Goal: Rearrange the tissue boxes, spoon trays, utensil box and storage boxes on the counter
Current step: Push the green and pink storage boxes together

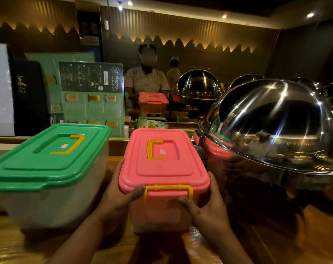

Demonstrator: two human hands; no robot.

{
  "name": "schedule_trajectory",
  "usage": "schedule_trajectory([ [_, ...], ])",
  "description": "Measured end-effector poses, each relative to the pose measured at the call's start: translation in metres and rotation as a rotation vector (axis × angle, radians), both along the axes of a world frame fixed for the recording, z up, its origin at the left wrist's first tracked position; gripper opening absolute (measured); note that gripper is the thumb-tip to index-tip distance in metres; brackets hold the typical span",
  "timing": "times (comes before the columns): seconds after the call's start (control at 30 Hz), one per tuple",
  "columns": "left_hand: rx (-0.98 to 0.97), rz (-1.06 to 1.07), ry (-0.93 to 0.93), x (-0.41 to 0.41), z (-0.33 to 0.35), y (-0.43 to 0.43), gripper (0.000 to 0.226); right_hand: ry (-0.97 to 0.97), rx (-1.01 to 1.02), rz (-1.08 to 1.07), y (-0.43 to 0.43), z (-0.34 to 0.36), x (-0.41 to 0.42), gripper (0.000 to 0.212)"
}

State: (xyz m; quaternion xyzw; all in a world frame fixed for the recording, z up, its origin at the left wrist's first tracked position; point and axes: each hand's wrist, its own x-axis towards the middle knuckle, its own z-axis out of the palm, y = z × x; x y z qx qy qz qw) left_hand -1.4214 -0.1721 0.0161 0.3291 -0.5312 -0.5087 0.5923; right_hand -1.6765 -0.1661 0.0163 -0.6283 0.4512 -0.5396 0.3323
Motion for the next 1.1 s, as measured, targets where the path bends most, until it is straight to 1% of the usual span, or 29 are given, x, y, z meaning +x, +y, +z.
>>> schedule_trajectory([
  [0.03,0.006,0.012,-0.002,0.002,0.000,-0.006,0.094,-0.009,0.015,-0.007,-0.006,0.000,0.002,0.100],
  [0.1,0.030,0.035,-0.008,0.004,0.005,-0.015,0.108,-0.026,0.038,-0.040,-0.018,-0.002,0.005,0.108],
  [0.17,0.043,0.058,-0.039,0.006,0.010,-0.025,0.119,-0.029,0.036,-0.055,-0.031,-0.003,0.006,0.110],
  [0.2,0.039,0.059,-0.057,0.007,0.012,-0.032,0.117,-0.025,0.036,-0.060,-0.037,-0.003,0.007,0.110],
  [0.27,0.016,0.050,-0.098,0.007,0.013,-0.043,0.105,-0.008,0.026,-0.066,-0.050,-0.002,0.007,0.110],
  [0.33,0.008,0.055,-0.097,0.006,0.014,-0.051,0.100,-0.013,0.021,-0.059,-0.059,-0.001,0.007,0.111],
  [0.43,0.010,0.050,-0.089,0.006,0.015,-0.059,0.101,-0.017,0.017,-0.058,-0.067,-0.001,0.008,0.111],
  [0.5,0.020,0.038,-0.094,0.006,0.016,-0.063,0.106,-0.010,0.005,-0.069,-0.071,-0.001,0.008,0.112],
  [0.63,0.018,0.045,-0.092,0.007,0.018,-0.068,0.110,-0.026,-0.009,-0.058,-0.073,0.000,0.010,0.106],
  [0.83,0.021,0.027,-0.083,0.008,0.014,-0.070,0.101,-0.048,-0.004,-0.055,-0.073,-0.001,0.010,0.103],
  [0.97,0.040,0.030,-0.078,0.009,0.012,-0.070,0.105,-0.051,0.013,-0.047,-0.072,0.000,0.009,0.103],
  [1.1,0.045,0.029,-0.077,0.008,0.013,-0.070,0.104,-0.046,0.018,-0.045,-0.072,0.001,0.009,0.105],
])
